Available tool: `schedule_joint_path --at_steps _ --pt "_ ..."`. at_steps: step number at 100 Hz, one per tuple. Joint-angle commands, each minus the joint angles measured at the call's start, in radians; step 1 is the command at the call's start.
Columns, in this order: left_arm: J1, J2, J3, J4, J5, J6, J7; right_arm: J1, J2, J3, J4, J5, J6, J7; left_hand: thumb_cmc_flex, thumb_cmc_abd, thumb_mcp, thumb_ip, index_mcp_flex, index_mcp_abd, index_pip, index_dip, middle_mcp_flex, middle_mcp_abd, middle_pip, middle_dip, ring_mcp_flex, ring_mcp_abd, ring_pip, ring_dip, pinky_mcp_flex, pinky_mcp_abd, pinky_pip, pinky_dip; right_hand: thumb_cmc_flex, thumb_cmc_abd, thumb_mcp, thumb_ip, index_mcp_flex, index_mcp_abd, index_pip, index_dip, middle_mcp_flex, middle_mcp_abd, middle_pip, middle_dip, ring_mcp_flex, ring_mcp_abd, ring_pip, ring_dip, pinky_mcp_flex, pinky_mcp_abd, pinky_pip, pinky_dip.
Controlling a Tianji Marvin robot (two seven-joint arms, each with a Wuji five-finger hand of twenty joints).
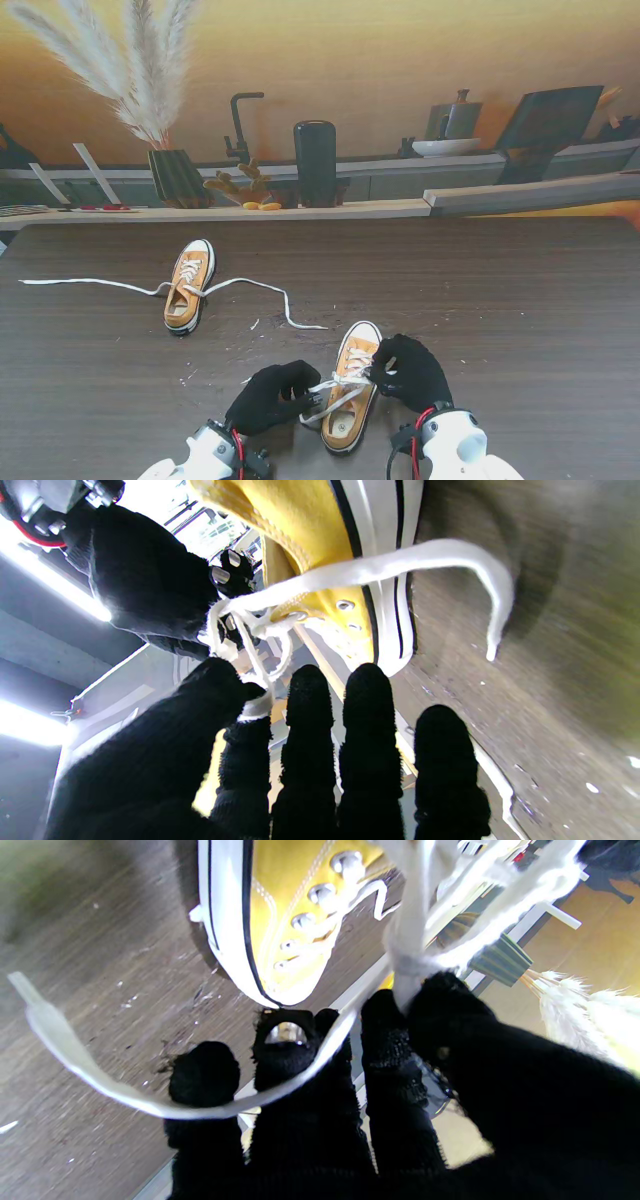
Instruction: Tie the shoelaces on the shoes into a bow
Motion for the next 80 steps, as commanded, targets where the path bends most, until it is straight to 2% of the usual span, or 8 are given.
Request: schedule_joint_path --at_steps 1,22,47,80 --pt "0.009 0.005 -0.005 -0.012 0.002 0.007 -0.022 -0.008 -0.002 0.006 0.002 -0.001 0.008 0.005 0.013 0.011 -0.029 0.003 0.02 -0.111 0.003 -0.021 -0.02 0.005 0.006 -0.017 -0.015 -0.012 -0.011 0.025 -0.013 -0.031 -0.004 0.017 0.039 0.004 -0.015 0.0 -0.023 -0.008 0.03 0.0 -0.022 0.002 0.019 -0.014 -0.011 0.005 -0.003 0.031 -0.002 -0.006 -0.003 -0.005" --pt "0.024 0.01 -0.021 -0.021 -0.003 0.011 -0.041 -0.02 -0.01 0.006 0.005 -0.024 0.036 -0.04 0.021 0.016 -0.03 0.003 0.033 -0.096 0.002 -0.03 -0.017 0.009 0.006 -0.022 -0.016 -0.01 -0.016 0.023 -0.016 -0.028 -0.006 0.017 0.041 0.005 -0.014 -0.001 -0.024 -0.003 0.033 0.001 -0.019 0.007 0.022 -0.016 -0.004 0.012 -0.005 0.031 0.001 0.001 -0.004 -0.007" --pt "0.043 0.008 -0.043 -0.023 -0.002 0.008 -0.03 -0.027 -0.021 -0.002 0.012 -0.036 0.077 -0.09 0.032 0.01 -0.021 -0.004 0.052 -0.085 0.006 -0.036 -0.005 0.013 0.006 -0.018 -0.011 0.001 -0.017 0.023 -0.014 -0.023 -0.006 0.018 0.038 0.003 -0.01 -0.002 -0.021 -0.003 0.035 -0.002 -0.015 0.01 0.023 -0.02 0.009 0.038 -0.034 0.016 0.005 0.016 -0.009 -0.011" --pt "0.058 0.006 -0.071 -0.03 0.009 0.031 -0.015 -0.034 -0.027 0.0 0.012 -0.039 0.103 -0.114 0.034 0.012 -0.013 -0.013 0.053 -0.077 0.009 -0.036 -0.002 0.013 0.005 -0.012 -0.009 0.002 -0.016 0.024 -0.013 -0.02 -0.006 0.019 0.039 -0.001 -0.004 -0.003 -0.017 0.005 0.034 -0.003 -0.012 0.017 0.024 -0.024 0.047 0.122 -0.183 -0.065 -0.015 0.04 -0.059 -0.04"
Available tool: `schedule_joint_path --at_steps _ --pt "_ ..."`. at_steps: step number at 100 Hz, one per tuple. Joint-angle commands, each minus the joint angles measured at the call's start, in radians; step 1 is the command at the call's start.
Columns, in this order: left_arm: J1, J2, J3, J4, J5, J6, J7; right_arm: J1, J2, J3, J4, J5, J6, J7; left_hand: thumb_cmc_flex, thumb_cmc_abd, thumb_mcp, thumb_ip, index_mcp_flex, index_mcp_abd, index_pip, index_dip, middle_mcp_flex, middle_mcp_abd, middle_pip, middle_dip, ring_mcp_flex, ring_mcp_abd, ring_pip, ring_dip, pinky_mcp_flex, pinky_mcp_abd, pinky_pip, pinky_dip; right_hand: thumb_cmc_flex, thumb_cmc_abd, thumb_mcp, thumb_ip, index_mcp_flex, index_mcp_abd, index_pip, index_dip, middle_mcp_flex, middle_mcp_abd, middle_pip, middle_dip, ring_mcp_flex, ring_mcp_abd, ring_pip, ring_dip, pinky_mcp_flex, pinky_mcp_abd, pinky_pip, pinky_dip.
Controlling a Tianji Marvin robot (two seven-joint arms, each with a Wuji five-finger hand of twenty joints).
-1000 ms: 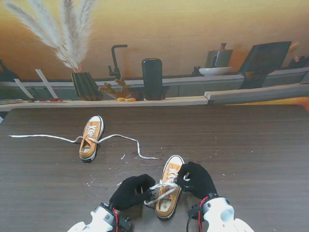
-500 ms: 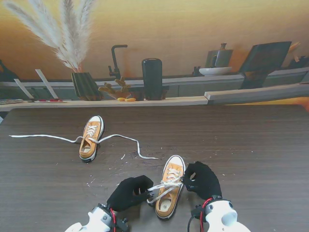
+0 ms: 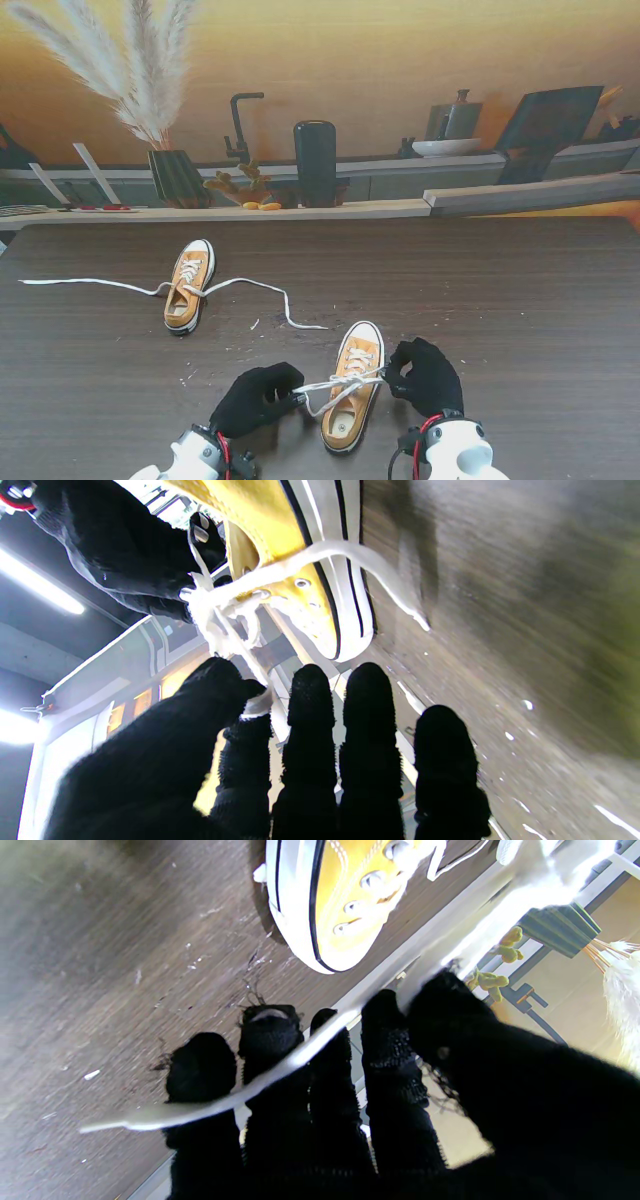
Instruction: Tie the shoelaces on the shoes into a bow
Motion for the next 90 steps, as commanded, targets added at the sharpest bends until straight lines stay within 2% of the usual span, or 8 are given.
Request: schedule_joint_path --at_steps 1,23,34,55,90 --pt "0.004 0.001 -0.003 -0.007 0.003 0.007 -0.01 -0.006 -0.002 0.001 0.0 -0.003 0.013 0.006 0.027 0.014 -0.013 -0.013 0.029 -0.077 0.017 -0.012 -0.003 0.002 0.004 -0.002 -0.009 0.002 -0.004 0.024 -0.006 -0.02 -0.004 0.017 0.039 -0.002 -0.003 -0.003 -0.017 0.005 0.034 -0.002 -0.012 0.014 0.024 -0.016 0.036 0.023 -0.025 -0.018 -0.012 0.018 -0.01 -0.009" --pt "0.011 0.0 -0.007 -0.013 0.008 0.02 -0.004 -0.013 -0.006 0.006 0.001 -0.006 0.044 -0.004 0.033 0.018 -0.015 -0.023 0.026 -0.061 0.016 -0.018 -0.002 0.003 0.001 0.001 -0.009 0.001 -0.004 0.024 -0.007 -0.017 -0.005 0.018 0.042 -0.003 -0.001 -0.003 -0.016 0.007 0.032 -0.002 -0.009 0.017 0.025 -0.018 0.048 0.042 -0.058 -0.036 -0.018 0.024 -0.02 -0.015" --pt "0.015 0.002 -0.011 -0.017 0.02 0.029 -0.004 -0.015 -0.008 0.01 0.002 -0.004 0.05 -0.009 0.061 0.033 -0.061 -0.033 0.017 -0.051 0.019 -0.028 -0.006 0.001 0.001 0.0 -0.009 -0.006 -0.007 0.024 -0.007 -0.018 -0.006 0.019 0.042 -0.002 -0.002 -0.003 -0.016 0.007 0.032 -0.002 -0.009 0.016 0.025 -0.018 0.051 0.045 -0.067 -0.041 -0.019 0.024 -0.02 -0.016" --pt "0.022 -0.002 -0.02 -0.022 0.048 0.052 0.028 -0.019 -0.01 0.015 0.003 -0.001 0.057 -0.018 0.075 0.043 -0.089 -0.035 0.011 -0.04 0.021 -0.033 -0.005 0.0 0.005 -0.002 -0.004 -0.014 -0.004 0.025 -0.005 -0.021 -0.003 0.021 0.043 -0.003 0.0 -0.002 -0.016 0.009 0.032 -0.002 -0.008 0.018 0.026 -0.018 0.053 0.045 -0.073 -0.044 -0.02 0.025 -0.021 -0.018" --pt "0.034 -0.001 -0.04 -0.03 0.063 0.069 0.036 -0.023 -0.012 0.023 0.0 -0.003 0.074 -0.021 0.08 0.042 -0.099 -0.03 0.011 -0.037 0.03 -0.033 -0.001 -0.004 0.012 -0.001 0.0 -0.018 -0.001 0.025 -0.004 -0.021 -0.003 0.022 0.042 -0.004 0.0 -0.003 -0.015 0.009 0.032 -0.002 -0.006 0.019 0.027 -0.019 0.056 0.051 -0.082 -0.048 -0.022 0.026 -0.021 -0.019"
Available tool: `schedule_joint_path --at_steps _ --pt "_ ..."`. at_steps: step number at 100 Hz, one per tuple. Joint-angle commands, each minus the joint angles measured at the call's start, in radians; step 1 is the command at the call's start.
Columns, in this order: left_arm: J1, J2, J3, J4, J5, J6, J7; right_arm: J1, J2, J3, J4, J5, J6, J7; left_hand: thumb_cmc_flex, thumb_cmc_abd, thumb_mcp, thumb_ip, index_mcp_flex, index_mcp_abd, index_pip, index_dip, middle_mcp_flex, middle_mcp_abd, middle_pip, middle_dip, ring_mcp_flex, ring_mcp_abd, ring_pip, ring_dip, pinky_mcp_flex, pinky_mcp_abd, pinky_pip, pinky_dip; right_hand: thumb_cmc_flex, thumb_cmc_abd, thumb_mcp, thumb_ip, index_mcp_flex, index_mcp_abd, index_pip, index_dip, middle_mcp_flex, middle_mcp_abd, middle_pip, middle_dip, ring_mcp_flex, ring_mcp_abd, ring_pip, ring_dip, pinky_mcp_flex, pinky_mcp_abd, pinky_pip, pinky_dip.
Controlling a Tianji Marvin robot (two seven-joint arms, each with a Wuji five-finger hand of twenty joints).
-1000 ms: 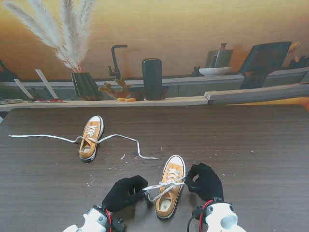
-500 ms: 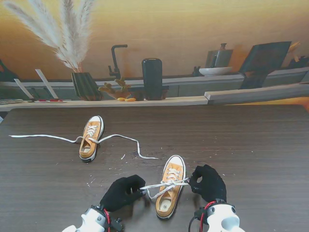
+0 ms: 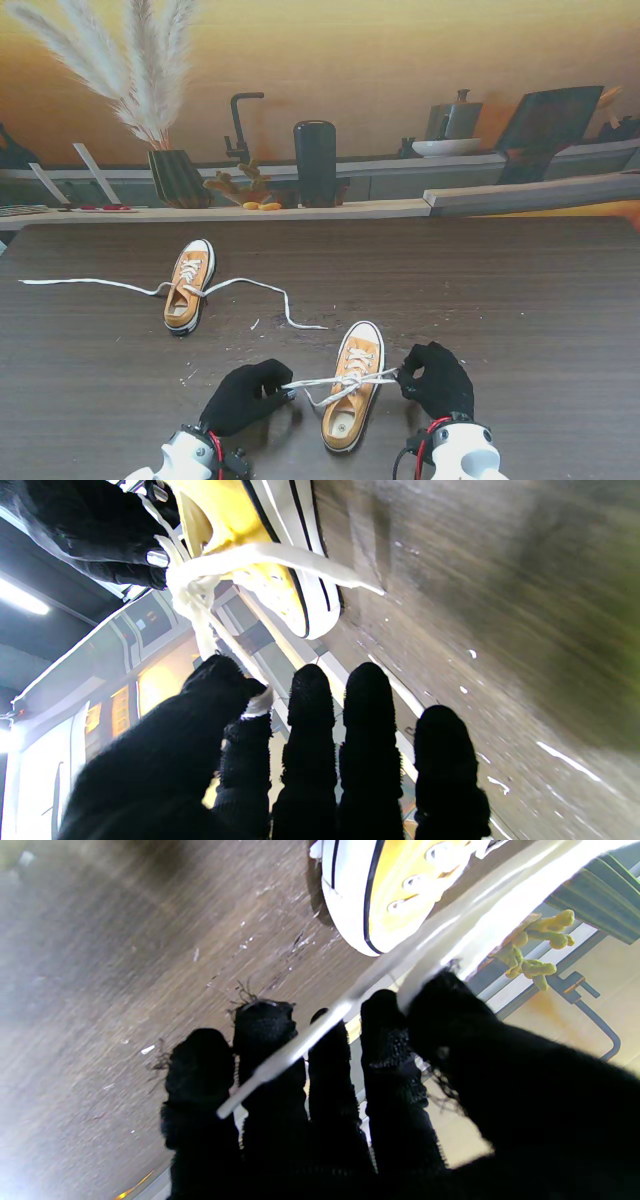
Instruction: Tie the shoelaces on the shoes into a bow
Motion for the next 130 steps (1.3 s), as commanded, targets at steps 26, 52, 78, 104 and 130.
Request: schedule_joint_path --at_steps 26,52,78,104,130 --pt "0.014 0.001 -0.015 -0.015 0.013 0.023 -0.004 -0.01 -0.001 0.011 -0.004 -0.001 0.018 0.01 0.029 0.026 -0.02 -0.003 0.011 -0.035 0.033 -0.006 0.001 -0.005 0.016 0.003 0.0 -0.019 0.001 0.025 -0.004 -0.02 -0.002 0.02 0.044 -0.004 0.001 -0.003 -0.014 0.005 0.031 -0.002 -0.005 0.013 0.027 -0.018 0.043 0.02 -0.015 -0.016 -0.016 0.016 -0.002 -0.004" --pt "0.027 0.0 -0.031 -0.021 0.019 0.028 0.002 -0.017 -0.001 0.015 -0.01 -0.009 0.034 0.01 0.03 0.028 -0.017 -0.006 0.009 -0.032 0.035 -0.007 0.001 -0.004 0.014 0.004 -0.001 -0.019 0.001 0.025 -0.006 -0.02 -0.004 0.02 0.046 -0.004 0.002 -0.003 -0.013 0.012 0.031 -0.001 -0.003 0.016 0.027 -0.019 0.045 0.02 -0.019 -0.018 -0.013 0.016 0.0 -0.005" --pt "0.037 0.0 -0.047 -0.021 0.024 0.029 0.007 -0.027 0.0 0.022 -0.017 -0.014 0.053 0.017 0.034 0.029 -0.02 -0.01 0.008 -0.031 0.036 -0.008 0.002 -0.005 0.012 0.006 0.0 -0.02 0.0 0.025 -0.006 -0.021 -0.004 0.02 0.05 -0.004 0.002 -0.003 -0.011 0.02 0.03 0.0 -0.001 0.019 0.028 -0.02 0.047 0.019 -0.021 -0.018 -0.011 0.016 0.0 -0.006" --pt "0.046 0.004 -0.053 -0.033 0.038 0.05 -0.005 -0.03 -0.002 0.024 -0.016 -0.01 0.052 0.011 -0.004 0.04 -0.084 0.04 -0.025 -0.085 0.022 -0.019 -0.024 -0.03 0.012 -0.026 -0.018 -0.028 -0.016 0.024 -0.024 -0.033 -0.017 0.017 0.028 -0.004 -0.005 -0.004 -0.011 -0.033 0.02 -0.008 0.009 0.012 0.026 -0.02 0.057 0.044 -0.034 -0.026 -0.015 0.03 0.003 -0.005" --pt "0.047 -0.004 -0.056 -0.03 0.032 0.052 0.026 -0.039 -0.008 0.026 -0.013 -0.022 -0.022 -0.055 -0.135 0.133 -0.215 0.138 -0.223 0.085 -0.51 -0.565 -0.19 -0.014 -0.024 -0.211 -0.086 -0.044 -0.052 0.033 -0.067 -0.064 -0.048 0.012 -0.133 0.036 -0.003 0.116 -0.115 0.022 -0.408 -0.222 -0.033 0.021 -0.066 -0.064 0.09 0.125 -0.194 -0.086 -0.067 0.043 -0.008 -0.001"
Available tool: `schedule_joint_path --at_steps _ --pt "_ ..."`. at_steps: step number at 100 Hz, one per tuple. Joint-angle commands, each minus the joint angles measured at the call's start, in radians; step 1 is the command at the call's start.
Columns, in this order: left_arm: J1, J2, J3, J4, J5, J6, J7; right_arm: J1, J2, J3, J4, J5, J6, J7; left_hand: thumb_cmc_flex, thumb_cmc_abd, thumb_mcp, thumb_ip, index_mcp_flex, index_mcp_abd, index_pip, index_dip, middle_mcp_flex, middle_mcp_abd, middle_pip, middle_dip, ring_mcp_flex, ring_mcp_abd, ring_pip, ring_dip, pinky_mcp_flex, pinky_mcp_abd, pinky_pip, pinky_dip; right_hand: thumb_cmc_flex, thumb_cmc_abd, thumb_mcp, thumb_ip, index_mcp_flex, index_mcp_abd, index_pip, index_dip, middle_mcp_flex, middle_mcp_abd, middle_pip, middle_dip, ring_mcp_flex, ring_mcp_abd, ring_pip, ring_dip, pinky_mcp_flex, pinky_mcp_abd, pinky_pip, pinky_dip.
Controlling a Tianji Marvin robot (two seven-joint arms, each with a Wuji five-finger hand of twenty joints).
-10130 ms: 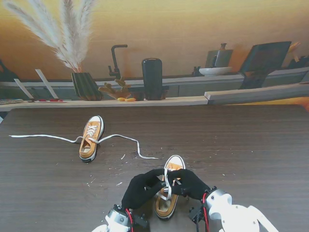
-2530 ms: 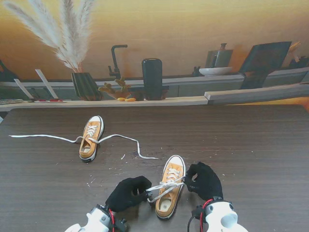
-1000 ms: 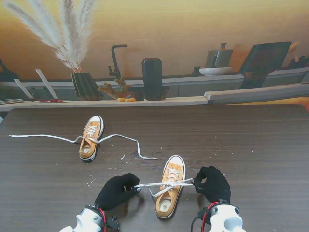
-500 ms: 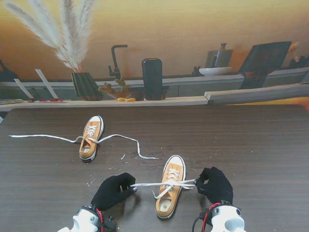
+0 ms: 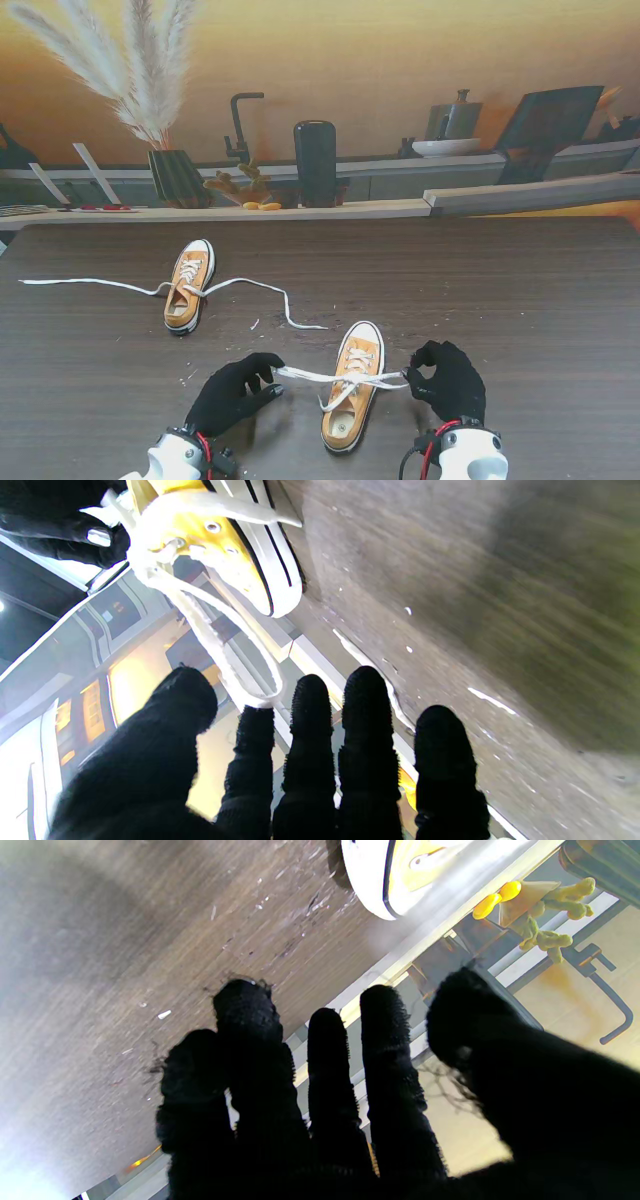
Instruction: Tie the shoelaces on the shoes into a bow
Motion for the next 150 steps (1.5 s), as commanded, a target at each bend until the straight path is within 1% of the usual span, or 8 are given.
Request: schedule_joint_path --at_steps 1,6,36,59,77,89,98,150 --pt "0.007 -0.004 -0.005 -0.007 -0.003 0.0 -0.003 -0.012 0.002 0.004 -0.015 -0.008 -0.012 0.021 -0.046 0.03 -0.04 0.024 -0.051 0.027 -0.081 -0.09 -0.039 -0.013 -0.015 -0.022 -0.037 -0.029 -0.024 0.033 -0.016 -0.064 -0.012 0.012 -0.059 0.04 -0.005 0.112 -0.029 0.023 -0.143 0.019 -0.039 0.017 -0.017 -0.027 0.015 0.04 -0.019 -0.009 -0.032 -0.006 -0.007 0.001" --pt "0.008 -0.007 -0.007 -0.006 -0.007 -0.004 0.004 -0.018 0.003 0.007 -0.023 -0.013 -0.02 0.02 -0.043 0.03 -0.047 0.026 -0.062 0.037 -0.133 -0.144 -0.051 -0.008 -0.023 -0.029 -0.043 -0.027 -0.029 0.034 -0.021 -0.063 -0.016 0.013 -0.07 0.036 -0.015 0.138 -0.053 0.032 -0.205 0.025 -0.057 0.022 -0.036 -0.042 0.0 0.039 -0.031 -0.012 -0.049 -0.012 -0.015 -0.001" --pt "0.03 -0.008 -0.037 -0.018 -0.057 -0.044 -0.022 -0.053 0.036 0.004 -0.062 -0.113 -0.1 0.073 -0.045 0.036 -0.111 0.017 -0.14 0.0 -0.327 -0.339 -0.125 0.003 -0.112 -0.092 -0.107 -0.018 -0.082 0.034 -0.072 -0.066 -0.061 0.022 -0.111 0.009 -0.111 0.118 -0.145 -0.057 -0.281 -0.036 -0.155 0.0 -0.159 -0.098 -0.191 0.033 -0.179 -0.056 -0.221 -0.057 -0.171 -0.068" --pt "0.065 0.004 -0.066 -0.055 -0.061 -0.048 -0.079 -0.028 0.086 -0.071 -0.05 -0.338 -0.107 0.122 -0.013 0.074 -0.168 0.029 -0.095 0.032 -0.309 -0.322 -0.22 0.023 -0.337 -0.32 -0.255 0.04 -0.495 -0.107 -0.22 -0.032 -0.35 -0.016 -0.144 0.003 -0.147 0.111 -0.225 -0.032 -0.335 -0.095 -0.246 -0.012 -0.242 -0.134 -0.392 0.039 -0.305 -0.128 -0.342 -0.086 -0.366 -0.174" --pt "0.083 0.002 -0.072 -0.073 -0.042 -0.034 -0.059 0.023 0.111 -0.139 -0.023 -0.462 -0.071 0.138 0.0 0.084 -0.169 0.032 -0.07 0.04 -0.302 -0.312 -0.234 0.029 -0.37 -0.355 -0.282 0.054 -0.566 -0.125 -0.246 -0.028 -0.41 -0.023 -0.155 -0.033 -0.133 0.106 -0.292 0.0 -0.347 -0.16 -0.325 -0.018 -0.317 -0.166 -0.54 0.119 -0.452 -0.634 -0.452 -0.114 -0.572 -0.335" --pt "0.097 0.002 -0.079 -0.088 -0.033 -0.025 -0.055 0.057 0.125 -0.183 -0.01 -0.528 -0.025 0.165 0.005 0.091 -0.17 0.032 -0.06 0.043 -0.298 -0.307 -0.236 0.031 -0.376 -0.36 -0.288 0.058 -0.58 -0.127 -0.255 -0.03 -0.429 -0.025 -0.165 -0.047 -0.129 0.105 -0.367 0.017 -0.368 -0.179 -0.396 -0.018 -0.344 -0.18 -0.615 0.14 -0.489 -0.802 -0.492 -0.131 -0.628 -0.384" --pt "0.104 0.004 -0.087 -0.097 -0.032 -0.025 -0.061 0.079 0.13 -0.213 0.001 -0.554 0.012 0.185 0.004 0.1 -0.174 0.031 -0.058 0.044 -0.298 -0.305 -0.236 0.036 -0.379 -0.363 -0.286 0.058 -0.586 -0.126 -0.254 -0.029 -0.435 -0.024 -0.163 -0.055 -0.121 0.105 -0.45 0.034 -0.386 -0.192 -0.465 -0.021 -0.349 -0.184 -0.655 0.144 -0.501 -0.84 -0.511 -0.139 -0.642 -0.399" --pt "0.142 0.004 -0.114 -0.129 -0.047 -0.02 -0.073 0.221 0.143 -0.368 0.105 -0.622 0.163 0.245 0.018 0.113 -0.188 0.036 -0.042 0.048 -0.297 -0.29 -0.232 0.039 -0.387 -0.368 -0.28 0.066 -0.597 -0.118 -0.251 -0.027 -0.442 -0.009 -0.11 -0.162 -0.031 0.101 -0.472 0.012 -0.347 -0.2 -0.499 -0.024 -0.352 -0.196 -0.687 0.148 -0.482 -0.843 -0.498 -0.133 -0.624 -0.417"
